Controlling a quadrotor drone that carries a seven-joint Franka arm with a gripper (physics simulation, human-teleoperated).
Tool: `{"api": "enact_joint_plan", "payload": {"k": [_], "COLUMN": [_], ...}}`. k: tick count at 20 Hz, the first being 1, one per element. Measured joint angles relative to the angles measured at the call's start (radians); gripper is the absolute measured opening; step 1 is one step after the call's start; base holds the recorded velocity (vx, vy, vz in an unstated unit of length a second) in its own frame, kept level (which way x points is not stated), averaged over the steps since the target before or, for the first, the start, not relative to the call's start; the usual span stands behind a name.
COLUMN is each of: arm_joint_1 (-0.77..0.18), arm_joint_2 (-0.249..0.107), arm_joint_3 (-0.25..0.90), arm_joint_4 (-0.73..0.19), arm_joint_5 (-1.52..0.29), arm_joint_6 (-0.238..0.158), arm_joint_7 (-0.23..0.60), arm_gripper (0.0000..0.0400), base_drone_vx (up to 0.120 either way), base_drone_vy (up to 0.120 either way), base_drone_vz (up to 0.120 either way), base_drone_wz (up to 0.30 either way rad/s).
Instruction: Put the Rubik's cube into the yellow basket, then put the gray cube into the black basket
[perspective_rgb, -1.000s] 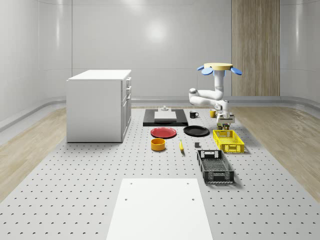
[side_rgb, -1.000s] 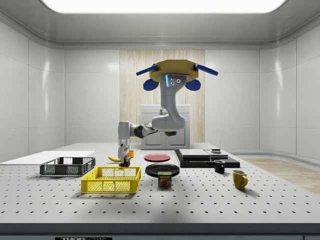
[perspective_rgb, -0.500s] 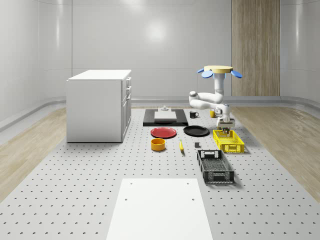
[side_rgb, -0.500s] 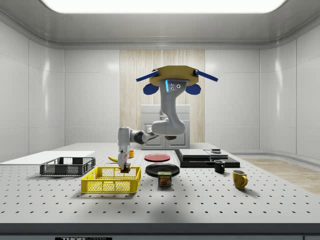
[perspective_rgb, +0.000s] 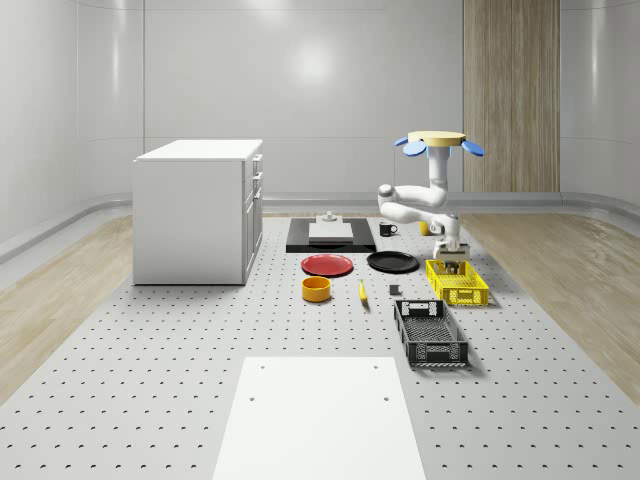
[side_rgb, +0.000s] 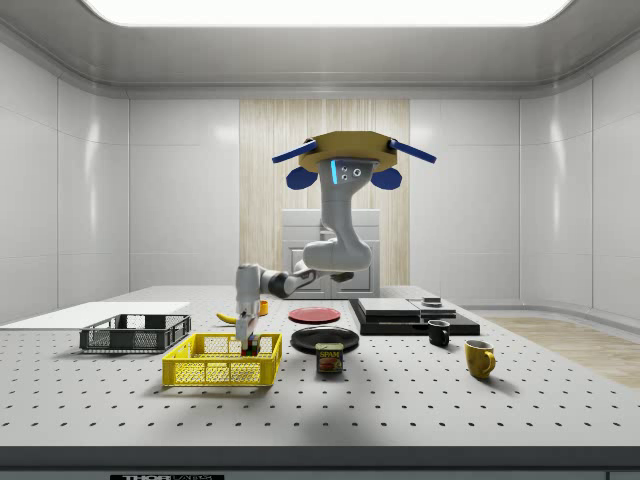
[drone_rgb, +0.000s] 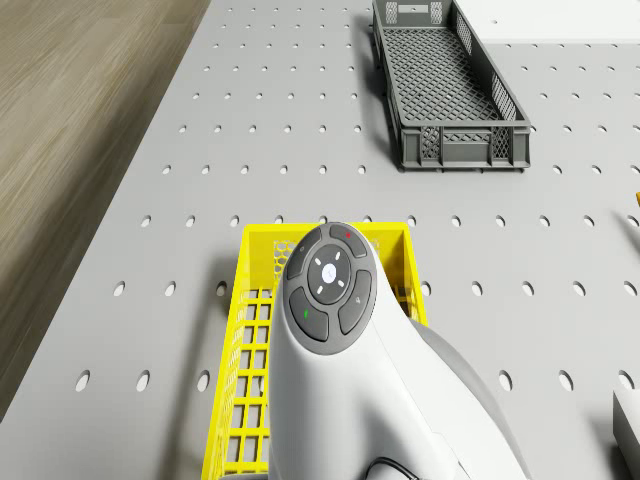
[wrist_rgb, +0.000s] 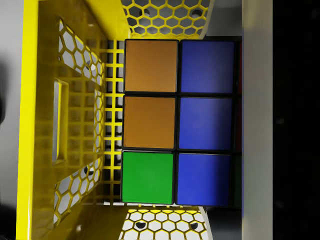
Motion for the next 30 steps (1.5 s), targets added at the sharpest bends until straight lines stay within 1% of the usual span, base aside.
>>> {"api": "enact_joint_plan", "payload": {"k": [7, 11, 12, 14, 18, 23, 30], "arm_joint_1": [-0.015, -0.018, -0.018, -0.017, -0.008, 0.009, 0.018], "arm_joint_2": [0.015, 0.026, 0.028, 0.032, 0.035, 0.034, 0.033], "arm_joint_3": [-0.075, -0.1, -0.104, -0.108, -0.084, -0.028, 0.018], "arm_joint_4": [0.032, 0.044, 0.046, 0.047, 0.034, 0.008, -0.01], "arm_joint_5": [-0.073, -0.099, -0.103, -0.106, -0.085, -0.033, 0.008], "arm_joint_6": [0.024, 0.029, 0.029, 0.028, 0.012, -0.018, -0.039], "arm_joint_7": [-0.004, -0.004, -0.003, 0.0, 0.004, 0.006, 0.008], "arm_gripper": [0.029, 0.029, 0.0315, 0.0349, 0.0381, 0.0395, 0.0399], "base_drone_vx": [0.0, 0.0, 0.0, 0.0, 0.0, 0.0, 0.0], "base_drone_vy": [0.0, 0.0, 0.0, 0.0, 0.0, 0.0, 0.0], "base_drone_vz": [0.0, 0.0, 0.0, 0.0, 0.0, 0.0, 0.114], "base_drone_wz": [0.0, 0.0, 0.0, 0.0, 0.0, 0.0, 0.0]}}
